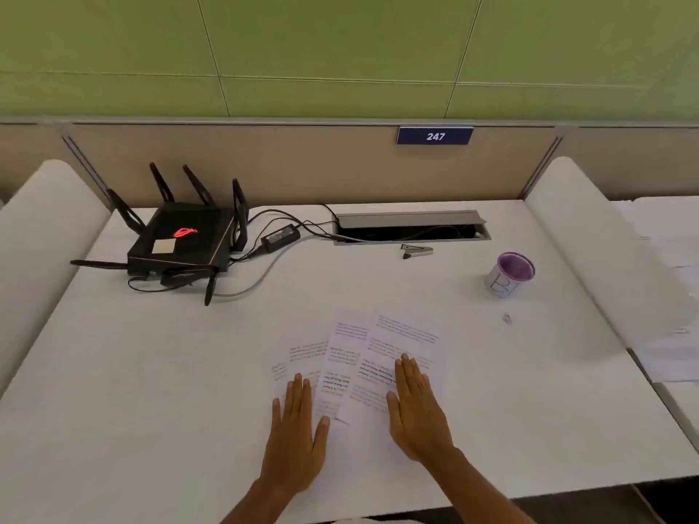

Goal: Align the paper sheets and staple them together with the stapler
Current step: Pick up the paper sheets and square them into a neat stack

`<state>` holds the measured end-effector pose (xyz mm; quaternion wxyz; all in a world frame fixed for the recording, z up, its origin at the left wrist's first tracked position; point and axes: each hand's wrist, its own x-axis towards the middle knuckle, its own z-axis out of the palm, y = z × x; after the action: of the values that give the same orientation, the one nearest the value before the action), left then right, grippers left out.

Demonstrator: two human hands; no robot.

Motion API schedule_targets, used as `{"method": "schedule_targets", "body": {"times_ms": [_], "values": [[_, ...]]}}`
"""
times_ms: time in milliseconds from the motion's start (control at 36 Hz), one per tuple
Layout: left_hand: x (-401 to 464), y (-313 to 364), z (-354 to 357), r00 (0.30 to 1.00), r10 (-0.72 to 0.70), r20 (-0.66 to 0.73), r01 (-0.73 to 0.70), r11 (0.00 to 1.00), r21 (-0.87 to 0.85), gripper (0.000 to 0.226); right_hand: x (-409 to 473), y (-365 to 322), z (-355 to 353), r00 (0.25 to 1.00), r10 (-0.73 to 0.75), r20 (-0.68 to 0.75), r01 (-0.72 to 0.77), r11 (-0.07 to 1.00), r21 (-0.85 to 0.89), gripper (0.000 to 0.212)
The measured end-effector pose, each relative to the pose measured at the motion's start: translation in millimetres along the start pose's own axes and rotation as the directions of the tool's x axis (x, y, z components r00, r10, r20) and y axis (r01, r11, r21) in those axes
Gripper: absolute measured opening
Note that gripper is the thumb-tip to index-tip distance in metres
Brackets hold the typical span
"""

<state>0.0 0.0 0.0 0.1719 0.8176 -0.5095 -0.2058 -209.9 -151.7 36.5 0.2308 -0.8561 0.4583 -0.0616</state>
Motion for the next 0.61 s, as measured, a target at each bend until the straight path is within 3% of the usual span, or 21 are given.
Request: {"method": "schedule_targets", "body": {"times_ms": [167,278,389,611], "values": [[-2.6,-0.7,2.5,0.997,-0.060,0.054,0.059,0.998,0.011,0.087,5.1,0.3,0.7,0.999,0.026,0.019,-0.026,0.999,-0.040,0.069],[4.3,-6.0,-4.3,0.992,-0.085,0.096,0.085,0.996,0.006,0.095,17.4,5.1,-6.0,0.997,0.070,-0.040,-0.071,0.997,-0.024,0.076],[11.2,-14.7,-14.2,0.983,-0.144,0.111,0.144,0.990,0.008,0.104,26.1,15.3,-12.8,0.984,0.164,-0.063,-0.168,0.984,-0.064,0.091],[27.1,-31.1,-27.2,0.976,-0.154,0.153,0.146,0.988,0.058,0.103,30.7,28.6,-17.7,0.926,0.372,0.062,-0.361,0.923,-0.134,0.127]]}}
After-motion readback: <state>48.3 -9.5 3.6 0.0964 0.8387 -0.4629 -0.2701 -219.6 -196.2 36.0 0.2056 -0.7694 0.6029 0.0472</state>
